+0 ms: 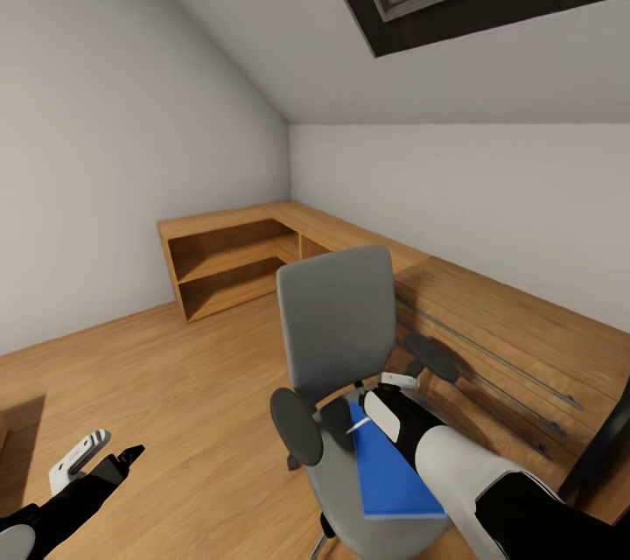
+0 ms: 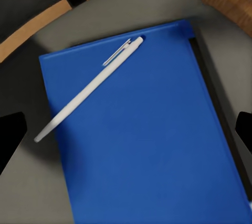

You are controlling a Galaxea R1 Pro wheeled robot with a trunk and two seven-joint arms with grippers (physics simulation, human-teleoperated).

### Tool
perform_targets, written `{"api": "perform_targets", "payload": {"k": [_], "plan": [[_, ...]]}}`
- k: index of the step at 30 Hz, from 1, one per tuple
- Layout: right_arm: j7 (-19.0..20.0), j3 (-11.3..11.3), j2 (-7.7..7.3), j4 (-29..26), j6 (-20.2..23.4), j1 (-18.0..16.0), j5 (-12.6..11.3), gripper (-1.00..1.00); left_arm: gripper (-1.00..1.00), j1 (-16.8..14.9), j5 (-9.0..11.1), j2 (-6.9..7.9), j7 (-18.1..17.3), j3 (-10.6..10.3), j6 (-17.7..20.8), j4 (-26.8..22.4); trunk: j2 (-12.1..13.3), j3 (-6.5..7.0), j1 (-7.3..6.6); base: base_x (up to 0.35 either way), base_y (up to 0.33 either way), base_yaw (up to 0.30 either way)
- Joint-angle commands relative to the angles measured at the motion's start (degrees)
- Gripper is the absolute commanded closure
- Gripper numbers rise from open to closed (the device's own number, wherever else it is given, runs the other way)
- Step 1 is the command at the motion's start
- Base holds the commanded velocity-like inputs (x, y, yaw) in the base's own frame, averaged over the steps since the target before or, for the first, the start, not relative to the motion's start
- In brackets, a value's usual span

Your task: In the bedroom, organize the workspace by keeping the computer under the desk, ensuring the monitor is on the desk, placing the keyboard on the desk next to the monitor, placing the mouse on the desk next to the keyboard, moving the folder from the swivel chair onto the desk next to the mouse, stacking the notebook on top of the folder with the pen on top of the notebook, and positioning the swivel chair next to the desk.

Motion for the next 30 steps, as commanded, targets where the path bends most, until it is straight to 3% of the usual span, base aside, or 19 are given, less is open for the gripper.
{"api": "perform_targets", "payload": {"k": [1, 5, 10, 12, 18, 30], "plan": [[-0.3, 0.5, -0.04, -0.1, 0.2, 0.0, -0.2, -1.0, -1.0, 0.0, 0.6, 0.01, 0.5, 0.0, 0.1, -0.1, -0.4, -0.24, 0.23, 0.0, 0.0, 0.0], [0.0, 0.8, -0.06, -0.1, -2.3, 0.0, 0.5, -1.0, -1.0, 0.0, 0.6, 0.0, 0.5, 0.0, 0.1, -0.1, -2.1, -0.95, 1.11, 0.0, 0.0, 0.0], [0.3, 1.3, 0.01, 0.1, -8.5, 0.2, 5.6, -1.0, -1.0, 0.0, 0.6, -0.01, 0.5, 0.0, 0.1, -0.1, -4.1, -1.85, 2.21, 0.0, 0.0, 0.0], [0.3, 1.3, 0.01, 0.1, -8.8, 0.2, 6.1, -1.0, -1.0, 0.0, 0.6, -0.01, 0.5, 0.0, 0.1, -0.1, -4.9, -2.21, 2.64, 0.0, 0.0, 0.0], [0.1, 1.3, 0.11, -0.1, -9.1, 0.2, 6.4, -1.0, -1.0, 0.0, 0.6, -0.01, 0.5, 0.0, 0.1, -0.1, -7.3, -3.29, 3.96, 0.0, 0.0, 0.0], [0.0, 1.0, 0.3, -0.5, -8.9, 0.2, 6.2, -1.0, -1.0, 0.0, 0.6, 0.07, 0.5, 0.0, 0.0, -0.1, -7.3, -3.66, 3.96, 0.0, 0.0, 0.089]]}}
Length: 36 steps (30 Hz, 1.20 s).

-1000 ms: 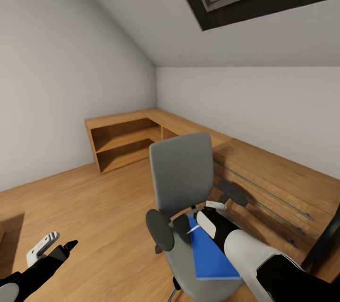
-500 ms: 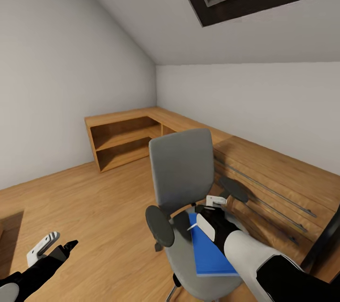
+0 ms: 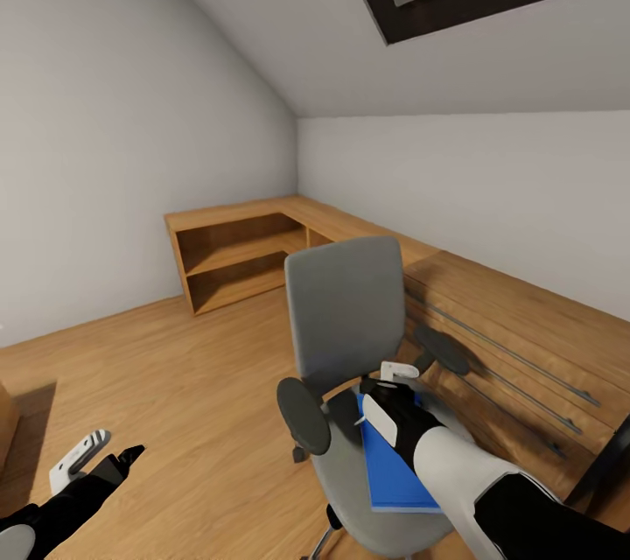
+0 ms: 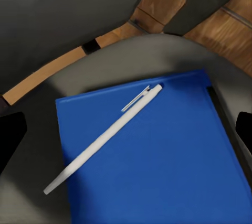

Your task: In the bedroom, organize the workspace by keeping the computer under the desk, ensuring the monitor is on the desk, placing the keyboard on the desk next to the monitor, placing the mouse on the desk next to the keyboard, moving the folder from the swivel chair onto the desk next to the mouse, stacking the notebook on top of the folder with the pen on top of the notebook, and positioning the swivel chair next to the desk.

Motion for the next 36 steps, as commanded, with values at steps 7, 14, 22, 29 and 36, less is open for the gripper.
{"api": "perform_targets", "payload": {"k": [7, 14, 22, 29, 36], "plan": [[-0.4, 0.6, 0.0, 0.1, 2.1, 0.0, -0.2, -1.0, -1.0, 0.0, 0.5, 0.01, 0.4, -0.1, 0.1, -0.1, 0.0, -0.07, 0.0, 0.0, 0.0, 0.01], [-0.3, 0.5, -0.16, 0.3, 3.0, 0.0, -0.2, -1.0, -1.0, 0.0, 0.5, -0.03, 0.3, -0.2, 0.2, -0.1, 0.0, -0.08, 0.0, 0.042, -0.002, 0.001], [-0.1, 0.4, -0.3, 0.4, 3.3, 0.0, -0.2, -1.0, -1.0, 0.0, 0.5, 0.02, 0.0, 0.2, 0.1, -0.1, -1.2, -0.62, 0.66, 0.031, -0.006, 0.0], [-0.1, 0.5, -0.3, 0.4, 3.3, 0.0, -0.2, -1.0, -1.0, 0.0, 0.5, 0.02, 0.0, 0.1, 0.1, -0.1, -4.0, -1.87, 2.2, 0.0, 0.0, 0.0], [-0.2, 0.5, -0.24, 0.4, 3.3, 0.0, -0.2, -1.0, -1.0, 0.0, 0.5, -0.05, 0.1, 0.0, 0.0, -0.1, -6.8, -3.13, 3.73, 0.0, 0.0, 0.0]]}}
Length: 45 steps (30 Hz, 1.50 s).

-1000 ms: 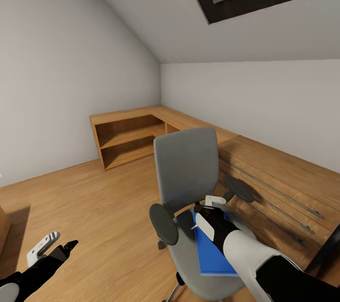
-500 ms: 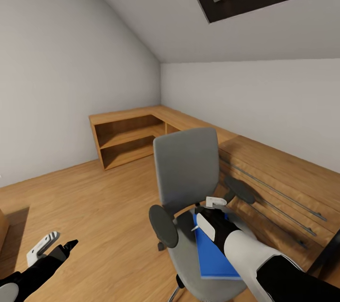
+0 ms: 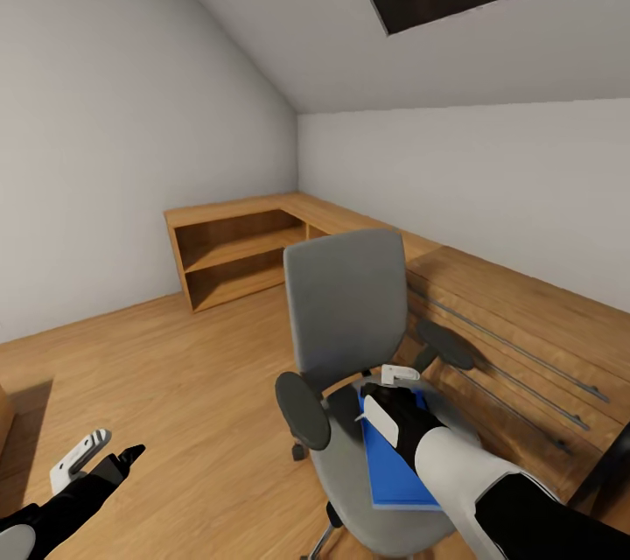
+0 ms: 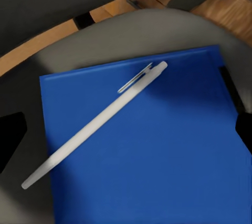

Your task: In the bedroom, organize the workspace by keeping the computer under the desk, ensuring the monitor is on the desk, placing the keyboard on the desk next to the monitor, placing the mouse on the desk next to the keyboard, moving the folder from the swivel chair onto the desk next to the mouse, stacking the notebook on top of the folder with the pen on top of the notebook, and positioning the swivel chair next to the desk.

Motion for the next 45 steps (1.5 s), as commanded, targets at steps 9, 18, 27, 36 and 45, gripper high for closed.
{"api": "perform_targets", "payload": {"k": [9, 18, 27, 36, 45], "plan": [[-0.4, 0.5, -0.09, -0.2, 0.4, -0.1, -0.2, -1.0, -1.0, 0.0, 0.6, -0.05, 0.5, 0.0, 0.0, -0.1, -3.7, -1.67, 1.98, 0.0, 0.0, 0.0], [-0.4, 0.5, -0.09, -0.2, 0.4, 0.0, -0.2, -1.0, -1.0, 0.0, 0.6, 0.0, 0.5, 0.0, 0.1, -0.1, -6.9, -3.11, 3.74, 0.0, 0.0, 0.0], [-0.5, 0.6, -0.02, -0.2, 0.4, 0.0, -0.1, -1.0, -1.0, 0.0, 0.6, -0.08, 0.5, -0.1, 0.0, 0.0, -6.9, -3.11, 3.74, 0.001, 0.0, 0.0], [-0.5, 0.5, -0.02, -0.2, 0.4, 0.0, -0.1, -1.0, -1.0, 0.0, 0.6, -0.09, 0.5, -0.1, 0.0, 0.0, -6.9, -3.11, 3.74, 0.157, 0.0, 0.0], [-0.5, 0.5, -0.07, -0.1, 1.0, 0.0, 0.0, -1.0, -1.0, 0.0, 0.6, -0.07, 0.4, 0.0, 0.0, 0.1, -6.9, -3.11, 3.74, 0.009, 0.0, 0.0]]}}
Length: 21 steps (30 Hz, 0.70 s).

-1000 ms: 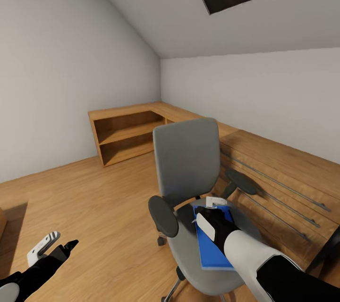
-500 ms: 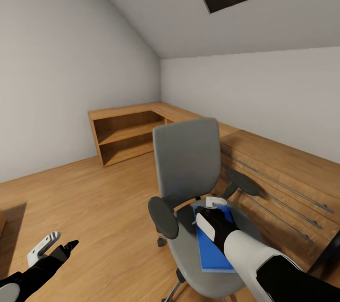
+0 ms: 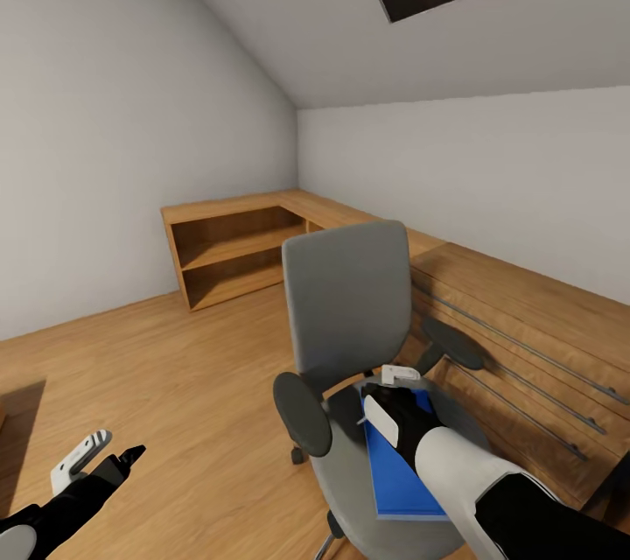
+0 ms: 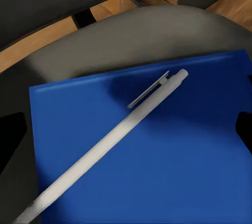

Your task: In the bedroom, organize the workspace by keeping the computer under the desk, ensuring the monitor is on the desk, placing the keyboard on the desk next to the monitor, placing the mouse on the desk next to the keyboard, moving the folder from the swivel chair onto the desk next to the mouse, stacking the notebook on top of the folder with the pen on top of the notebook, and positioning the swivel chair next to the desk.

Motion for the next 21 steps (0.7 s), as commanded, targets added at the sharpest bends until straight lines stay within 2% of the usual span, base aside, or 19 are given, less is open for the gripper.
{"api": "perform_targets", "payload": {"k": [1, 6, 17, 21], "plan": [[-0.4, 0.5, -0.03, -0.1, 0.5, 0.0, -0.2, -1.0, -1.0, 0.0, 0.6, 0.01, 0.5, 0.0, 0.1, -0.1, 0.0, -0.05, 0.0, 0.0, 0.0, 0.0], [-0.4, 0.5, -0.03, -0.1, 0.6, 0.0, -0.2, -1.0, -1.0, 0.0, 0.6, 0.01, 0.5, 0.2, 0.0, -0.1, 0.0, -0.05, 0.0, 0.0, 0.0, 0.0], [-0.6, 0.5, 0.08, -0.2, 1.9, 0.0, -0.2, -1.0, -1.0, 0.0, 0.6, 0.0, 0.8, 0.2, -0.2, -0.1, -4.4, -2.02, 2.41, 0.0, 0.0, 0.0], [-0.6, 0.6, 0.1, -0.2, 2.1, 0.0, -0.2, -1.0, -1.0, 0.0, 0.6, 0.0, 0.8, 0.2, -0.1, -0.1, -4.4, -2.02, 2.41, 0.0, 0.0, 0.0]]}}
